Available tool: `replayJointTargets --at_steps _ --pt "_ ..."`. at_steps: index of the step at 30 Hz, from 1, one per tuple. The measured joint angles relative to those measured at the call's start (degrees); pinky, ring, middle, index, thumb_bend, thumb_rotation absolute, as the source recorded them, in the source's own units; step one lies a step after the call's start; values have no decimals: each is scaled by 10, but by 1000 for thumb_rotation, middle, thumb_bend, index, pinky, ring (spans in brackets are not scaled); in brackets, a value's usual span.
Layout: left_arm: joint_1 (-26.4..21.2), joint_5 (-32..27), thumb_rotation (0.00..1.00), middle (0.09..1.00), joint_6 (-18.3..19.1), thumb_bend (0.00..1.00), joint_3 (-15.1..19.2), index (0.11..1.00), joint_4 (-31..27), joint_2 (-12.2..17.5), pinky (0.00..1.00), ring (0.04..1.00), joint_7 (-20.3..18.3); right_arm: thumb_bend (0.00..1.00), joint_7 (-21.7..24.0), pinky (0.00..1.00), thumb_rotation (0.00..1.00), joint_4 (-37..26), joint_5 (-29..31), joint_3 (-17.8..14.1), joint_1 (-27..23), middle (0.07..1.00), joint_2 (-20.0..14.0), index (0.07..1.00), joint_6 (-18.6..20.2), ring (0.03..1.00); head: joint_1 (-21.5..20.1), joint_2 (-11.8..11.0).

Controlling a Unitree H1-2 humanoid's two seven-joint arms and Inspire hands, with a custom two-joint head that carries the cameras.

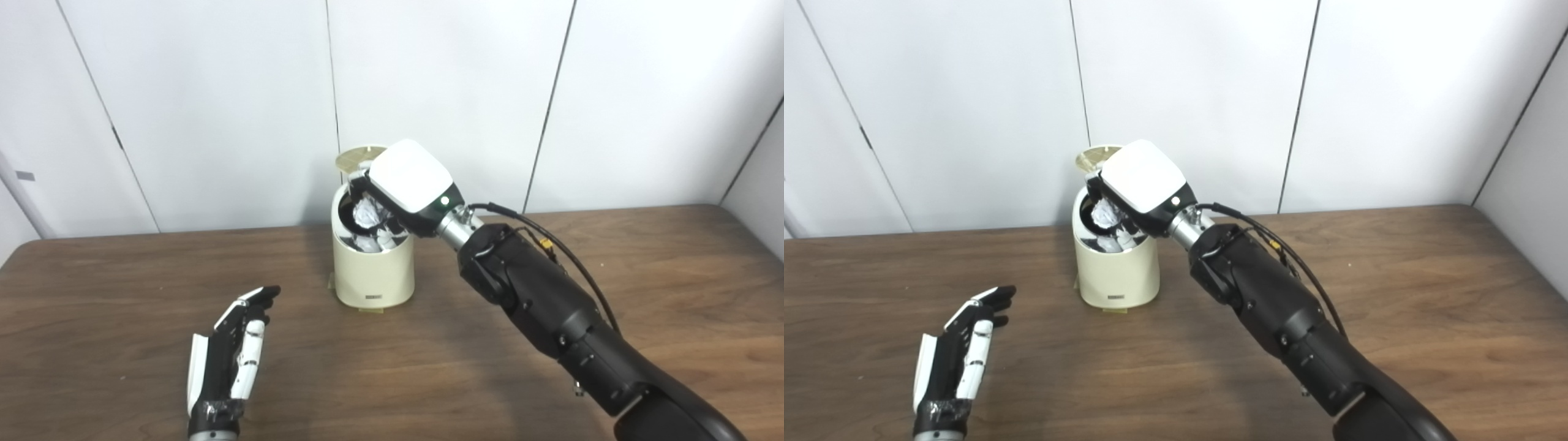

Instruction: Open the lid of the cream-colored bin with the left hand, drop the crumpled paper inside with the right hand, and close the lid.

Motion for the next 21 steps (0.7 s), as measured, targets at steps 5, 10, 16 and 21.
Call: replayJointTargets --at_steps 5,10,16,21 --pt "0 0 933 797 0 353 0 780 0 0 735 797 0 489 -5 338 0 4 -10 1 0 592 -1 486 4 472 0 1" --pt "0 0 945 800 0 347 0 779 0 0 729 798 0 490 -1 350 0 -3 -11 1 2 593 -5 485 6 484 -2 0" --pt "0 0 952 799 0 358 0 778 0 1 726 797 0 490 -12 349 0 -7 -15 1 7 593 -6 481 6 479 -2 0" --pt "0 1 955 800 0 351 0 780 0 1 733 798 0 489 -11 360 0 -9 -18 2 7 599 -7 485 6 488 -2 0"
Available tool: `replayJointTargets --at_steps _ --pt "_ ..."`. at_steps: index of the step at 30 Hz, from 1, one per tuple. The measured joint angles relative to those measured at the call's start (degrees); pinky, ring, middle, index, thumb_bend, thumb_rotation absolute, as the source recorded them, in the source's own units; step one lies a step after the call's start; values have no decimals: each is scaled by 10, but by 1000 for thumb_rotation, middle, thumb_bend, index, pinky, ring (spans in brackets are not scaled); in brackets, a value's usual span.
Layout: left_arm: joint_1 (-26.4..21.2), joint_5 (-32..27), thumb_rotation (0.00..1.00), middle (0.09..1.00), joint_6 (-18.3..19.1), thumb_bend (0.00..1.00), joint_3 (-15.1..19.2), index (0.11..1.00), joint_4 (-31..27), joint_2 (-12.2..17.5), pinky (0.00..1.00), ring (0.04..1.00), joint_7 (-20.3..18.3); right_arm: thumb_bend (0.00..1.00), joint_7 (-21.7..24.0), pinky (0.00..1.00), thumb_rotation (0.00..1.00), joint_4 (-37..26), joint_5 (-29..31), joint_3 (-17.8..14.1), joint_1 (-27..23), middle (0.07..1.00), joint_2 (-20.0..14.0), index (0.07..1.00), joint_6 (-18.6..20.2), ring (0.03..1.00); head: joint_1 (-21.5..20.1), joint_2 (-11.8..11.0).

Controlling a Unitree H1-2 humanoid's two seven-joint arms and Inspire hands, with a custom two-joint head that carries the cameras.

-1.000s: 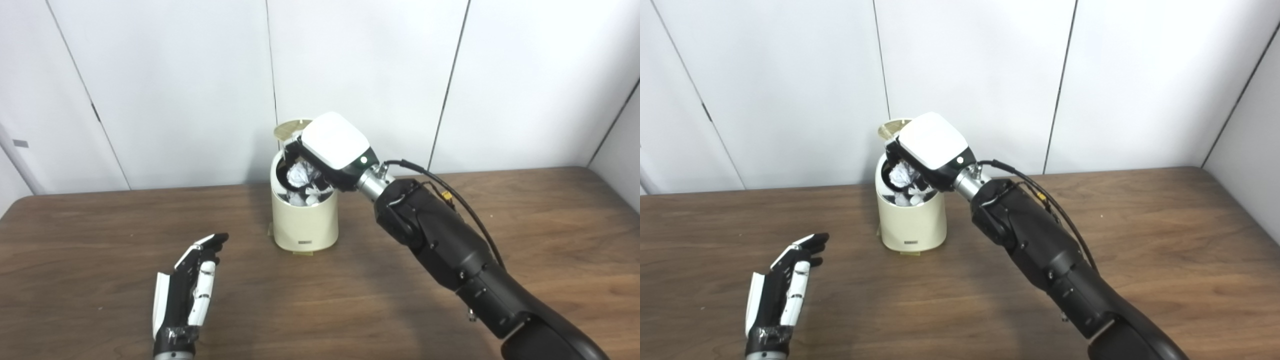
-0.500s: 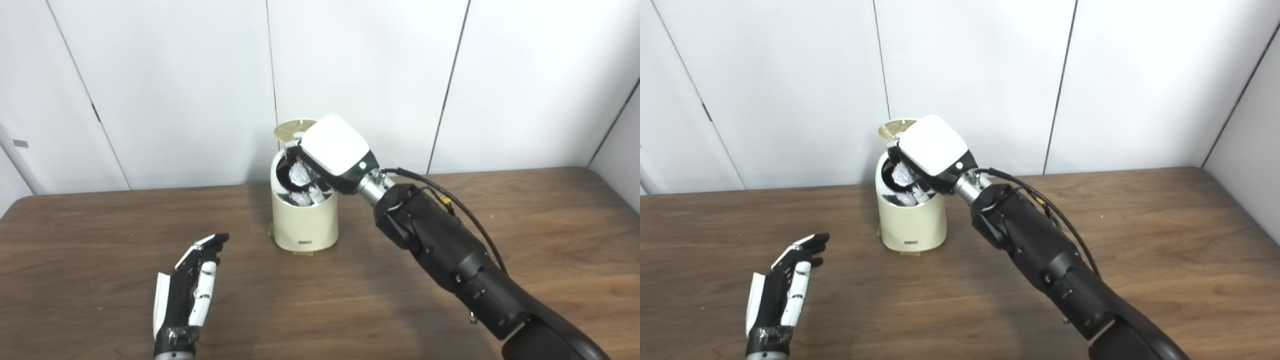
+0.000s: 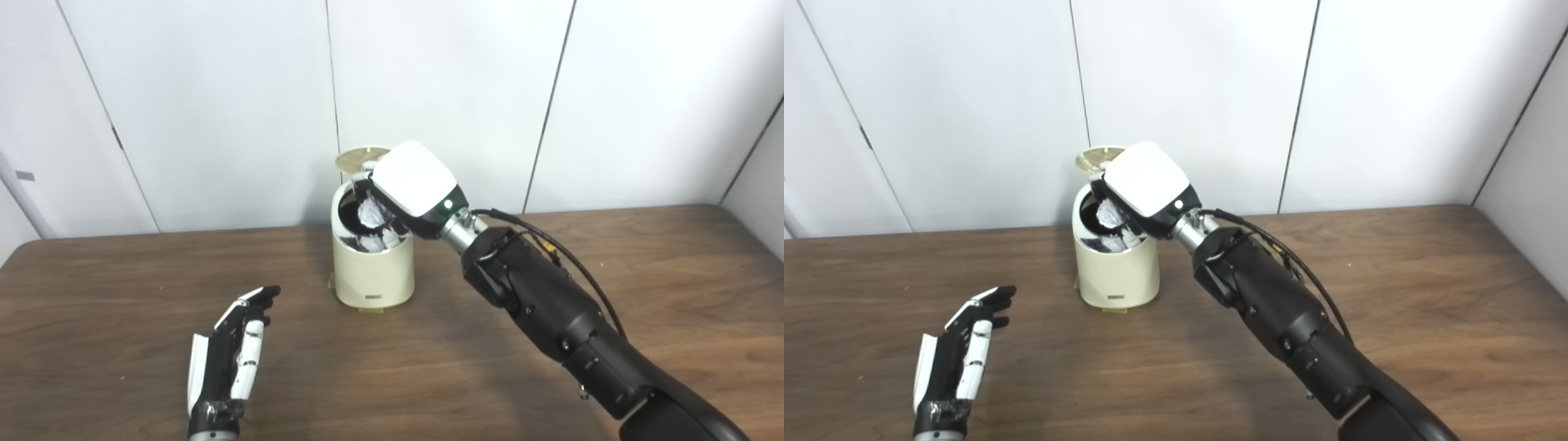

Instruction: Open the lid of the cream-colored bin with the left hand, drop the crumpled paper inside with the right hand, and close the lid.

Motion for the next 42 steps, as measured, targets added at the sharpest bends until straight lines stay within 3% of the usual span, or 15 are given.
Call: replayJointTargets --at_steps 2,3,6,17,18,19,20,22,29,42 --pt "0 0 955 800 0 352 0 781 0 0 736 799 0 489 1 362 0 0 0 0 0 602 0 484 0 492 0 0" --pt "0 0 954 801 0 358 0 782 0 0 735 800 0 509 1 370 78 0 0 0 0 590 0 483 0 478 0 0" --pt "0 0 950 803 0 364 0 783 0 1 739 804 0 523 10 376 128 -3 0 0 0 587 0 483 1 472 0 0" --pt "0 0 938 801 0 358 0 781 0 1 740 801 0 525 61 389 140 -24 -5 1 1 626 0 486 27 515 0 -1" --pt "0 -1 936 799 0 356 0 780 0 1 735 799 0 754 64 389 130 -25 -5 1 1 631 0 527 30 523 0 -1" --pt "0 -1 934 798 0 355 0 779 0 0 732 798 0 875 66 389 124 -27 -6 1 1 636 0 557 33 530 0 -1" --pt "0 -1 934 797 0 352 0 779 0 0 730 797 0 949 67 391 126 -28 -7 2 2 643 0 578 35 538 0 -1" --pt "0 -1 937 798 0 355 0 780 0 0 730 797 0 988 72 405 129 -32 -9 3 3 671 0 626 38 575 0 -1" --pt "0 -1 951 800 0 364 0 782 0 1 734 798 0 1000 79 530 175 -38 -17 5 3 807 0 766 54 760 0 1" --pt "0 0 936 797 0 358 0 778 1 2 731 795 0 1000 73 560 188 -43 -22 8 7 823 0 781 59 777 -1 0"
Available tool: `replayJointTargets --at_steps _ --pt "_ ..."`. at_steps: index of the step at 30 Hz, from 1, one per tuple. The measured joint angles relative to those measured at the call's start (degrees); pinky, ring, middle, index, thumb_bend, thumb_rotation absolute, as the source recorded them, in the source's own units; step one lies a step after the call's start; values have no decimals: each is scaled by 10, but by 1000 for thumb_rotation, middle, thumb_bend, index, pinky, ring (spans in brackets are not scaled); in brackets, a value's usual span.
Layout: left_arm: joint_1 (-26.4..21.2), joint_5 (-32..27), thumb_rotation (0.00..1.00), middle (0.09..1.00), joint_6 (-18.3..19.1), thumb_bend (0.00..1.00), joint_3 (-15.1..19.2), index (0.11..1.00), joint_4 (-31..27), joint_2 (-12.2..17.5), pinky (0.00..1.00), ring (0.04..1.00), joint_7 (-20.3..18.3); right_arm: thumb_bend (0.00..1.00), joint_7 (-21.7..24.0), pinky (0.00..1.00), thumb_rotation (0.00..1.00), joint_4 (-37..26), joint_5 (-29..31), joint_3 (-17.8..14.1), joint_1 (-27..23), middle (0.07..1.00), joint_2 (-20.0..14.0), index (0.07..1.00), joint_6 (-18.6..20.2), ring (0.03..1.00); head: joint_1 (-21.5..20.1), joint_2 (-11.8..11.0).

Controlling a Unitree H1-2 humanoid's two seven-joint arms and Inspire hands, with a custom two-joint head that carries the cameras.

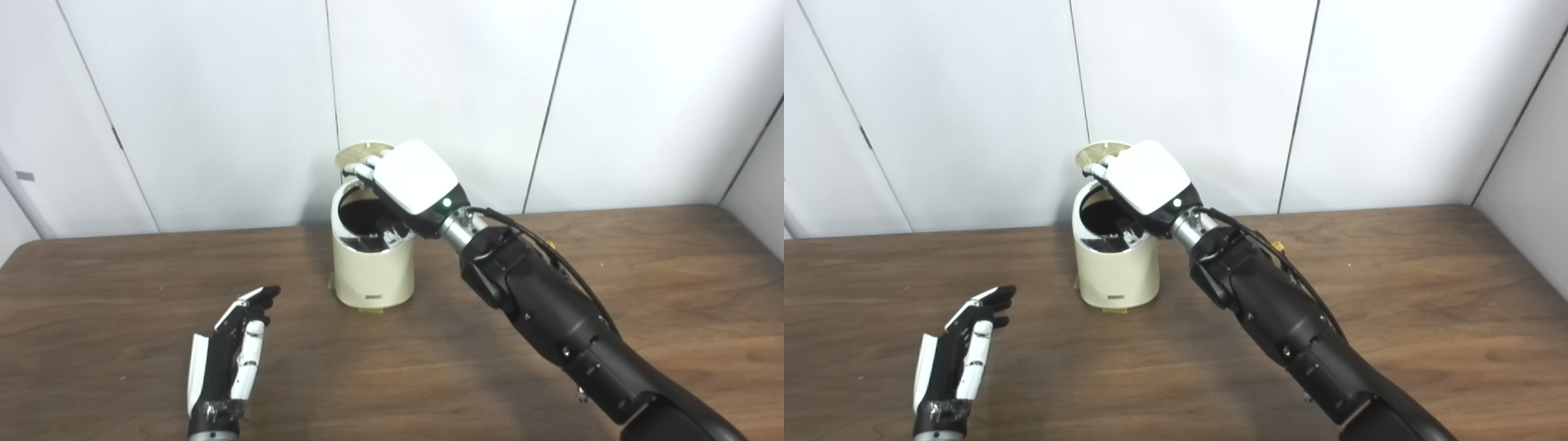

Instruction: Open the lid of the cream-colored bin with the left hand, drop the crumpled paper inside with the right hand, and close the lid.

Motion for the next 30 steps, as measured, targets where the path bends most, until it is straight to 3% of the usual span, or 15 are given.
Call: replayJointTargets --at_steps 5,8,9,10,11,13,17,24,28,30 --pt "0 0 934 799 0 365 0 781 0 0 735 797 0 1000 -7 536 172 0 0 1 0 791 0 746 0 738 0 0" --pt "0 0 942 798 0 363 0 781 0 0 737 798 0 957 -46 456 64 8 3 5 0 671 -2 630 -12 595 0 1" --pt "0 0 943 799 0 357 0 782 0 0 738 799 0 906 -74 419 26 19 7 5 0 624 -2 585 -24 544 0 1" --pt "0 0 944 798 0 354 0 781 0 0 738 798 0 715 -105 392 70 32 13 5 0 587 -2 536 -37 502 0 1" --pt "0 0 945 799 0 354 0 782 0 0 736 798 0 594 -131 363 28 41 18 6 1 575 -3 494 -50 465 1 1" --pt "0 -1 939 796 0 356 0 780 2 0 730 796 0 517 -171 340 7 56 24 7 1 581 -4 473 -71 471 1 1" --pt "0 -3 936 800 -1 358 0 782 4 0 736 801 0 494 -213 354 0 66 34 7 1 570 -5 453 -91 481 1 0" --pt "0 -1 927 796 -1 365 -1 777 4 1 729 796 0 492 -223 330 0 57 42 1 5 572 -5 472 -91 465 1 0" --pt "0 -1 924 797 -1 369 0 778 4 1 738 800 0 499 -230 332 0 13 57 -23 28 556 -3 487 -88 439 0 0" --pt "0 -1 930 797 -1 372 0 779 4 1 739 800 0 503 -222 354 31 -21 83 -43 46 548 3 480 -86 471 0 0"
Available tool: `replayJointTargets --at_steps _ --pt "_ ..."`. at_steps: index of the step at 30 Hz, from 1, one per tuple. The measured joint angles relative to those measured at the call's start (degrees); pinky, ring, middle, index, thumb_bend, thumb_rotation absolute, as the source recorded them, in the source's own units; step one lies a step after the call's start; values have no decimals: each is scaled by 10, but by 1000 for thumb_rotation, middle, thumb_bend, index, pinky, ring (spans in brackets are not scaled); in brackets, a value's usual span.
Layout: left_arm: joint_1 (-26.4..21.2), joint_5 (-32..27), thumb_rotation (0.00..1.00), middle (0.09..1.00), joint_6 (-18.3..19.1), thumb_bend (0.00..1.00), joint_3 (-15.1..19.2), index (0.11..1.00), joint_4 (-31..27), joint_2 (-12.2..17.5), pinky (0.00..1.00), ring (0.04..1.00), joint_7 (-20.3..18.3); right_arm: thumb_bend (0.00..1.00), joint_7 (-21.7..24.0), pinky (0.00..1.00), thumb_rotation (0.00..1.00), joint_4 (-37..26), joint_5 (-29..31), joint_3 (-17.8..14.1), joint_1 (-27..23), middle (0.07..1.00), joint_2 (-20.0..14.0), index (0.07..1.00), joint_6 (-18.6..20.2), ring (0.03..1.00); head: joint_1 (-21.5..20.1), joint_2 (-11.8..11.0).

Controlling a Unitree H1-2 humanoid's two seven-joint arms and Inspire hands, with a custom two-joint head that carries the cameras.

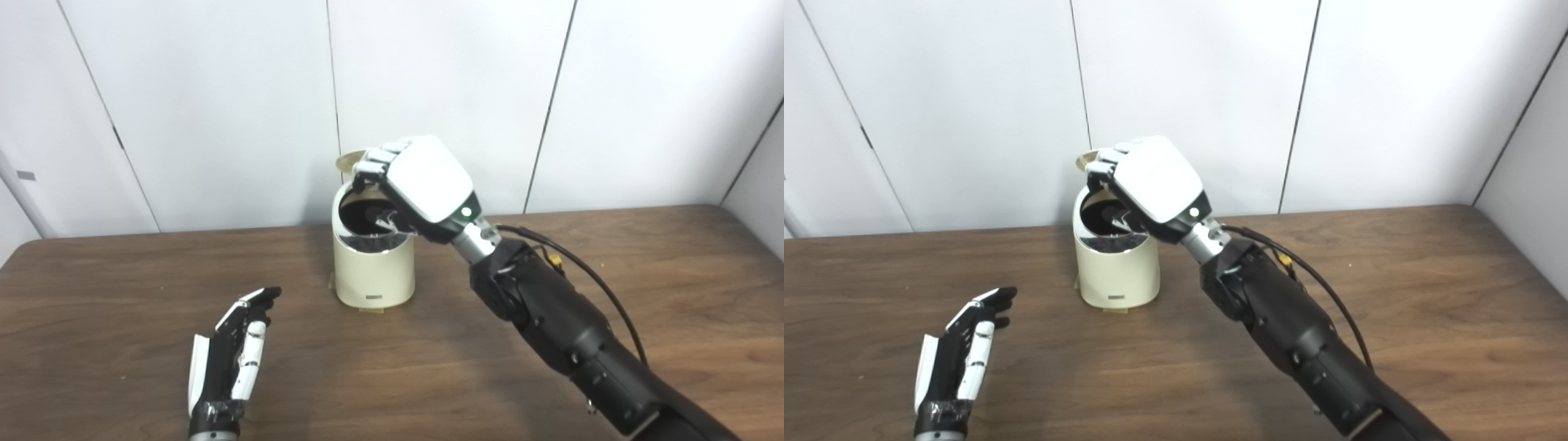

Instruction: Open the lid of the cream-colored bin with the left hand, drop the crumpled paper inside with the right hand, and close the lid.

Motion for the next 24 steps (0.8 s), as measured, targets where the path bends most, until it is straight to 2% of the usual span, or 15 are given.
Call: replayJointTargets --at_steps 1,3,7,10,11,16,19,21,24 --pt "0 0 930 796 0 370 0 779 0 0 739 799 0 496 11 362 90 -17 10 -10 10 572 4 486 6 490 0 0" --pt "0 0 930 798 0 366 0 780 0 0 735 800 0 489 29 364 140 -49 26 -23 31 596 13 491 20 502 -1 0" --pt "0 -3 928 800 0 362 0 782 0 0 734 802 0 488 63 352 148 -99 57 -44 67 606 16 493 24 485 0 1" --pt "0 -4 920 801 0 365 0 782 0 0 738 803 0 486 70 342 149 -137 80 -69 95 595 15 494 24 471 -2 1" --pt "0 -4 917 802 0 370 0 783 1 0 741 805 0 485 69 315 149 -145 90 -78 103 593 15 494 22 438 -2 1" --pt "0 -6 803 803 1 392 0 784 0 0 746 806 -2 482 78 259 145 -176 148 -115 164 578 17 493 18 363 -2 2" --pt "0 -6 773 803 2 387 0 785 0 1 744 806 -3 482 79 237 144 -181 172 -129 201 580 17 493 16 328 -2 3" --pt "0 -6 778 800 2 382 1 783 1 2 751 807 -3 483 79 301 148 -183 185 -139 219 601 17 493 15 427 -2 3" --pt "0 -7 797 797 2 367 1 781 1 2 751 805 -3 482 79 343 147 -192 204 -151 243 626 17 493 15 479 -2 3"
